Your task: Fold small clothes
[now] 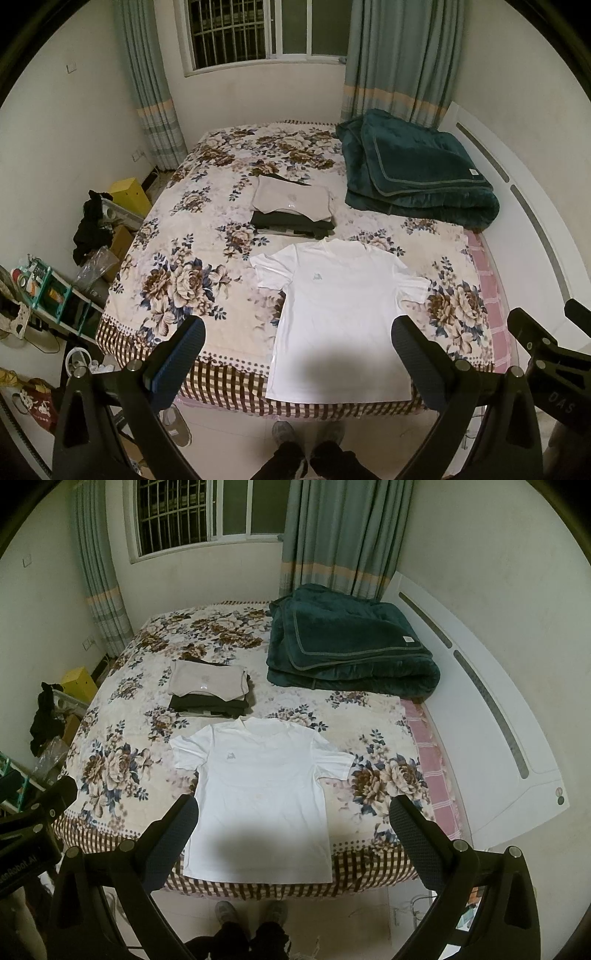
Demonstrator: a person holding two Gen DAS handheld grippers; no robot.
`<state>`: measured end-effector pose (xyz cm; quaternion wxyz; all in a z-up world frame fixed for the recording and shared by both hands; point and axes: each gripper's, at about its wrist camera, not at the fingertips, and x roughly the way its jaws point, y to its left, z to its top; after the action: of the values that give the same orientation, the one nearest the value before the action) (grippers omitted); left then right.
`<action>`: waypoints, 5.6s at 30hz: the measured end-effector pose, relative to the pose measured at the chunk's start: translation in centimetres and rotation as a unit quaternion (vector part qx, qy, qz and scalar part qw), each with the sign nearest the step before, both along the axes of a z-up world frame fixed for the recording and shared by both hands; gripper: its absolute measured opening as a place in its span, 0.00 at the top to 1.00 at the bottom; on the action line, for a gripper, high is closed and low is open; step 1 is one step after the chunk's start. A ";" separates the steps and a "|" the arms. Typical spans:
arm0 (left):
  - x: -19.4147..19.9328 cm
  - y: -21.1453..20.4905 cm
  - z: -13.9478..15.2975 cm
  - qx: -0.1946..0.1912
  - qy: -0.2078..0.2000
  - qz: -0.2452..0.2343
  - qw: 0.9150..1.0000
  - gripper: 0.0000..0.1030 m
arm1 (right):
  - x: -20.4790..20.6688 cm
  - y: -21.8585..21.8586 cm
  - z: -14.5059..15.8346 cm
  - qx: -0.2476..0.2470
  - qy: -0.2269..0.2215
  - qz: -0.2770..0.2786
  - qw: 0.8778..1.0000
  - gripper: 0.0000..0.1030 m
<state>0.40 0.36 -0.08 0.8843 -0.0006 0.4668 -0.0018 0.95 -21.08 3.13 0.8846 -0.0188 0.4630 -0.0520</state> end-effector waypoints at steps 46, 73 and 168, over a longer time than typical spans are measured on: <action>0.0 0.0 0.5 -0.003 -0.007 0.001 1.000 0.00 | -0.2 -0.3 0.9 -0.002 -0.005 0.001 1.000 0.00; 8.9 -1.3 -10.4 0.055 -0.021 0.020 0.998 0.00 | 7.3 -8.9 -13.1 0.100 0.072 -0.142 0.982 0.00; 28.3 16.7 -58.4 -0.352 0.154 0.301 0.873 0.05 | 36.6 -8.6 -69.5 0.229 0.297 -0.155 0.914 0.37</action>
<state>28.71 17.11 -58.44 0.7005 -0.4524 0.5427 0.1003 37.59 -29.64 -66.33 0.6672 0.2414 0.7009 -0.0734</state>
